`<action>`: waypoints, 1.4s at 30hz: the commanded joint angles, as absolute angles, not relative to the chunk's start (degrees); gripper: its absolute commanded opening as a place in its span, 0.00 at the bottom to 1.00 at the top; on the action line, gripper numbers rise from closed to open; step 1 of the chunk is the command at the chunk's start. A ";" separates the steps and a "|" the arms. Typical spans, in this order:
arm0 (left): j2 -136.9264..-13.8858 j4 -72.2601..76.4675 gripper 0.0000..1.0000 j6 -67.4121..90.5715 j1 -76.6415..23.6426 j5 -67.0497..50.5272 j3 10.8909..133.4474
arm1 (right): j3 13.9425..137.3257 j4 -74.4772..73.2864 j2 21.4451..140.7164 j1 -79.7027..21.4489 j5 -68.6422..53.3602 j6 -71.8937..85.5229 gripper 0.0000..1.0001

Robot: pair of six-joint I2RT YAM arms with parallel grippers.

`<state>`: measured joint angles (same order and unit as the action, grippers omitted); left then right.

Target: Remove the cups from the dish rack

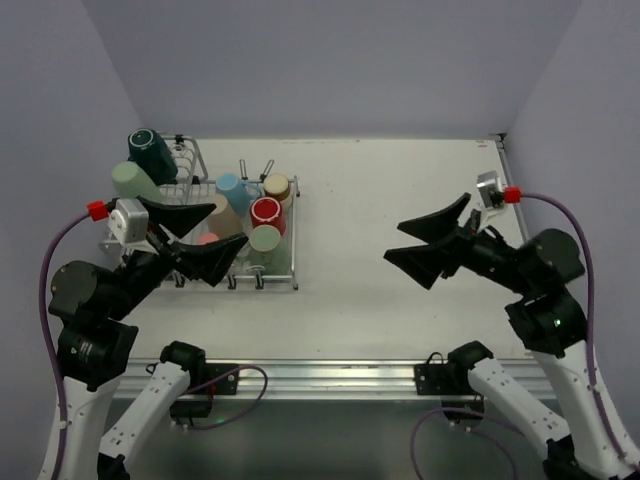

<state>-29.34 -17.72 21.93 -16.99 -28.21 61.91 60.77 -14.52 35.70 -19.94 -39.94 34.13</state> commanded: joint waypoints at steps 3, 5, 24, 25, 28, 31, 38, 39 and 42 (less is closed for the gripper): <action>-28.13 -23.11 1.00 21.53 -16.79 -25.14 59.68 | 65.21 -19.95 49.27 -42.67 -16.02 21.03 0.99; -27.86 -23.73 1.00 21.10 -16.79 -24.52 59.85 | 67.22 -20.13 53.33 -48.74 -10.41 18.56 0.99; -21.88 -30.68 0.93 20.04 -16.79 -9.66 56.09 | 78.05 -10.46 87.62 -57.13 -0.44 5.01 0.99; -22.32 -30.41 0.92 20.47 -16.79 -9.84 55.20 | 77.87 -10.46 87.45 -57.13 -0.09 4.84 0.99; -24.25 -30.15 0.93 21.62 -16.79 -11.25 52.48 | 75.94 -10.81 85.53 -57.13 2.63 4.57 0.99; -30.64 -29.27 0.96 22.06 -16.79 -12.56 51.42 | 72.61 -11.25 82.28 -57.13 4.22 4.57 0.99; -41.91 -25.32 0.98 22.76 -17.14 -10.31 51.16 | 61.89 -10.64 69.64 -57.04 5.10 6.59 0.99; -43.14 -25.05 0.99 22.76 -17.40 -9.07 50.89 | 60.57 -10.46 68.13 -57.04 4.66 7.11 0.99; -46.92 -23.21 0.99 23.47 -20.46 -6.25 49.57 | 56.44 -9.93 63.03 -57.04 4.48 7.64 0.99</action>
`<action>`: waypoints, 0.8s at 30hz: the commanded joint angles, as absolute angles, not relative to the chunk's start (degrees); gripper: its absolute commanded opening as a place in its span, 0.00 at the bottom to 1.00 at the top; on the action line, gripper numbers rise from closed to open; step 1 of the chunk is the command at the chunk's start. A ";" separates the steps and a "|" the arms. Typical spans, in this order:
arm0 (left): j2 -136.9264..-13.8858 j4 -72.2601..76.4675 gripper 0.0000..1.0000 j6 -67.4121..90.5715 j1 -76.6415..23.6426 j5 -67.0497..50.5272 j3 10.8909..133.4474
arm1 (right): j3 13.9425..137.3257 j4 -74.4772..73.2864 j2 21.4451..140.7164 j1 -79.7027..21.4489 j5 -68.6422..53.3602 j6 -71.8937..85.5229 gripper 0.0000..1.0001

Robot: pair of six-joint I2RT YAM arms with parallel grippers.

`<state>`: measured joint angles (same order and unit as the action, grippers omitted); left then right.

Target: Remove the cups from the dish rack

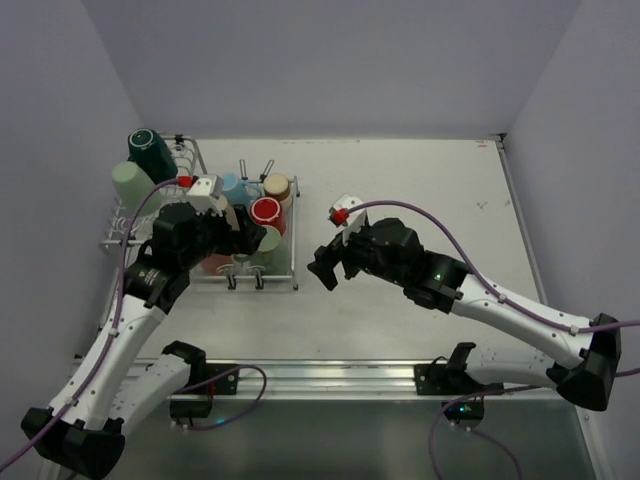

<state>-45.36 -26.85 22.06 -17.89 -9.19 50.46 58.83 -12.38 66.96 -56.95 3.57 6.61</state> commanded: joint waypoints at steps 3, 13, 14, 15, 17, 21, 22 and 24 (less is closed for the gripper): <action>-51.14 -22.94 0.99 23.03 -25.55 -0.54 50.45 | 53.71 -9.84 59.25 -56.95 4.66 7.73 0.99; -59.68 -26.99 1.00 17.51 -33.13 15.20 54.49 | 49.75 -9.14 53.88 -56.16 4.22 8.00 0.99; -59.76 -26.37 1.00 16.53 -33.13 14.77 54.58 | 49.57 -9.05 53.70 -56.16 3.87 8.00 0.99; -59.77 -24.63 1.00 14.87 -33.13 14.85 54.58 | 49.31 -9.05 53.18 -56.25 3.69 8.09 0.99; -60.11 -22.69 1.00 12.58 -33.05 13.38 54.14 | 49.13 -8.97 52.65 -56.25 3.43 8.35 0.99; -64.06 -21.09 1.00 7.74 -32.78 9.59 54.32 | 48.25 -8.96 51.59 -56.25 3.60 8.70 0.99; -64.68 -21.35 1.00 6.69 -32.52 8.45 54.58 | 48.08 -8.96 51.33 -56.25 3.78 8.61 0.99; -65.30 -21.97 1.00 6.07 -31.82 4.76 54.67 | 47.64 -8.96 50.36 -56.16 4.39 8.79 0.99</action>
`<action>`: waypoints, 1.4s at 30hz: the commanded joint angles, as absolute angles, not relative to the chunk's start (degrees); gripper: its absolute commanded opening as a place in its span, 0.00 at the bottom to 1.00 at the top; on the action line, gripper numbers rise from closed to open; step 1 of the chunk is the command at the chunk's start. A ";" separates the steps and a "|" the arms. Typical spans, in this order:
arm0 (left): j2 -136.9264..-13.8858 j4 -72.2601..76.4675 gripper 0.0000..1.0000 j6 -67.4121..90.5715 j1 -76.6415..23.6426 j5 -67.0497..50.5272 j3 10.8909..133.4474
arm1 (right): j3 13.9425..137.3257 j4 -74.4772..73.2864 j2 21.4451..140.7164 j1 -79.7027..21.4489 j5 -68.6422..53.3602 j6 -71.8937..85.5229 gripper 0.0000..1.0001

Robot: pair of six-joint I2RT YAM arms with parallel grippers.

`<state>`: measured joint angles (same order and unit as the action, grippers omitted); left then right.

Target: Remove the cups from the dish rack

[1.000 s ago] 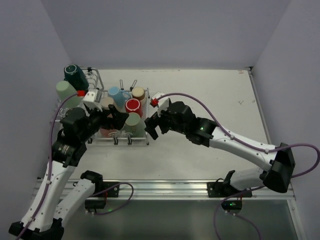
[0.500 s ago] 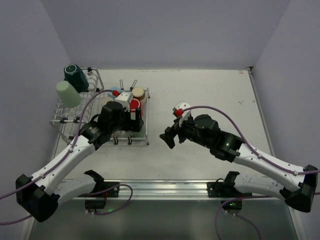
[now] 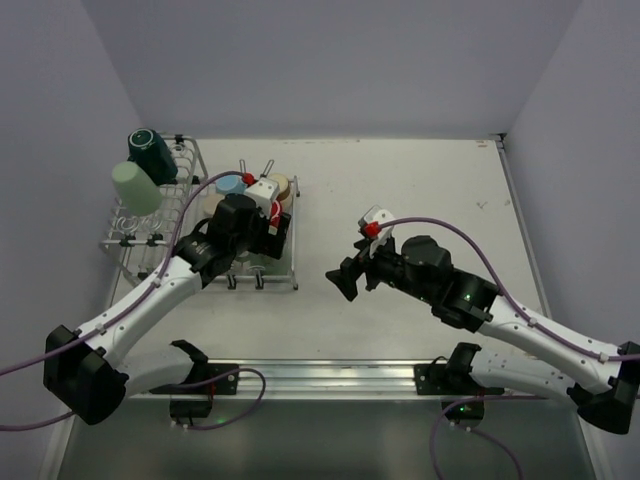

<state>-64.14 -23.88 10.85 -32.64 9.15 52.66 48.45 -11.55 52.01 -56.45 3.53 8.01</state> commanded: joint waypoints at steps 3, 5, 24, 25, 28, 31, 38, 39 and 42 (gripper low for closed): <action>-64.34 -21.80 1.00 4.40 -30.33 3.17 54.49 | 47.02 -8.96 48.96 -56.25 4.40 8.96 0.99; -64.16 -21.53 1.00 4.22 -29.97 2.73 54.84 | 46.93 -8.96 48.52 -56.16 3.96 9.14 0.99; -69.78 -23.03 1.00 5.53 -26.89 -1.32 52.12 | 46.76 -9.67 49.04 -56.16 7.46 9.93 0.99; -69.87 -23.03 1.00 5.62 -26.89 -1.06 51.86 | 46.84 -9.67 49.04 -56.25 7.56 10.02 0.99; -70.84 -22.94 1.00 5.63 -26.89 -1.58 51.42 | 46.85 -9.67 49.48 -56.25 6.94 10.02 0.99; -71.98 -22.94 1.00 5.54 -26.89 -2.28 51.50 | 46.93 -9.67 50.36 -56.25 7.03 10.02 0.99; -71.81 -23.03 0.78 6.33 -26.89 -2.72 50.19 | 47.02 -9.76 50.80 -56.16 6.95 10.19 0.99; -71.81 -23.03 0.74 6.42 -26.89 -2.72 50.19 | 47.02 -9.76 51.06 -56.25 6.94 10.20 0.99; -71.37 -23.64 0.43 6.50 -26.89 -2.46 50.71 | 47.11 -9.76 51.06 -56.16 6.86 10.46 0.99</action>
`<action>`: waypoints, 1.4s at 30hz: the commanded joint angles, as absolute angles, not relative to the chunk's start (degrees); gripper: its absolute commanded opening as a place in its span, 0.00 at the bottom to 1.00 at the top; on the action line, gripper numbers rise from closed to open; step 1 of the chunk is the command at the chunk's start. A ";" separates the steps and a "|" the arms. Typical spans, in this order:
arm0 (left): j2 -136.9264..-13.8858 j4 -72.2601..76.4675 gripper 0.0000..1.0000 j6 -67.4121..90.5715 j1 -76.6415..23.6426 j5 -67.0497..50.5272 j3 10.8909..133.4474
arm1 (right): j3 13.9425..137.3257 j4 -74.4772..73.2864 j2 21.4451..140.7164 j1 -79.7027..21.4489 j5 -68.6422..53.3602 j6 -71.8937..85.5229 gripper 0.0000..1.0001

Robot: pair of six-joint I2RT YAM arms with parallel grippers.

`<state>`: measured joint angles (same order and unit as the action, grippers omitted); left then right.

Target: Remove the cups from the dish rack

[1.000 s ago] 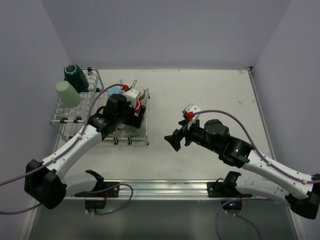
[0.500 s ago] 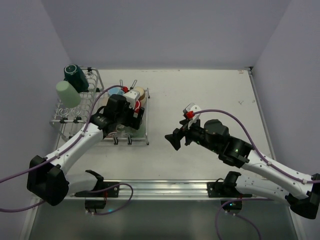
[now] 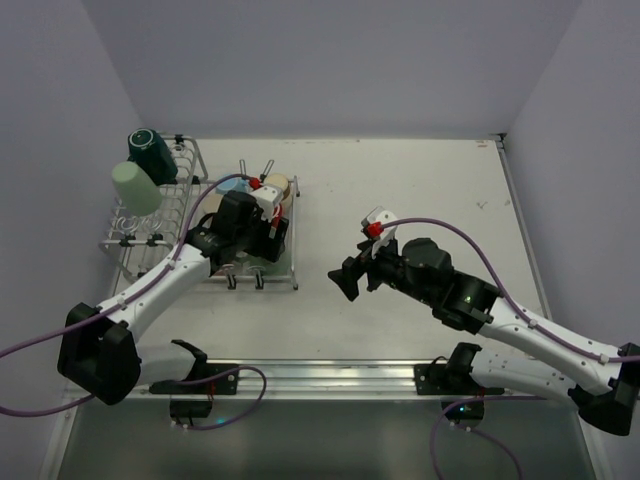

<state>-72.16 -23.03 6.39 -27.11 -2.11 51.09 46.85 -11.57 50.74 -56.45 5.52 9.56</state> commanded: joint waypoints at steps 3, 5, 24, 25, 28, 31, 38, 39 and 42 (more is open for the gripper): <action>-70.58 -24.61 0.25 6.94 -26.89 -2.37 51.85 | 47.55 -9.76 51.24 -56.16 5.98 10.98 0.99; -69.79 -24.52 0.18 7.38 -26.89 -2.02 52.47 | 48.33 -9.76 51.76 -56.25 5.10 11.51 0.99; -67.85 -27.60 0.00 10.02 -26.89 -1.14 59.50 | 49.92 -1.76 56.69 -56.25 3.51 23.11 0.99; -67.42 -27.68 0.00 10.11 -26.89 -1.06 59.76 | 49.92 -1.67 56.78 -56.25 3.69 23.29 0.99; -66.89 -28.91 0.00 10.28 -26.89 -0.62 61.78 | 49.40 -0.79 56.69 -56.34 4.39 25.31 0.99; -66.01 -29.79 0.00 10.81 -26.89 -0.53 63.89 | 48.17 1.83 56.34 -56.25 5.10 28.12 0.99; -63.64 -29.97 0.00 12.65 -26.89 -1.14 65.21 | 45.09 8.69 56.16 -56.25 4.13 35.68 0.99; -63.11 -29.97 0.00 12.83 -26.89 -1.06 65.30 | 44.74 10.09 56.25 -56.25 4.13 37.08 0.99; -62.40 -29.97 0.00 13.27 -26.89 -0.70 65.83 | 43.95 13.08 57.39 -56.25 4.22 39.63 0.99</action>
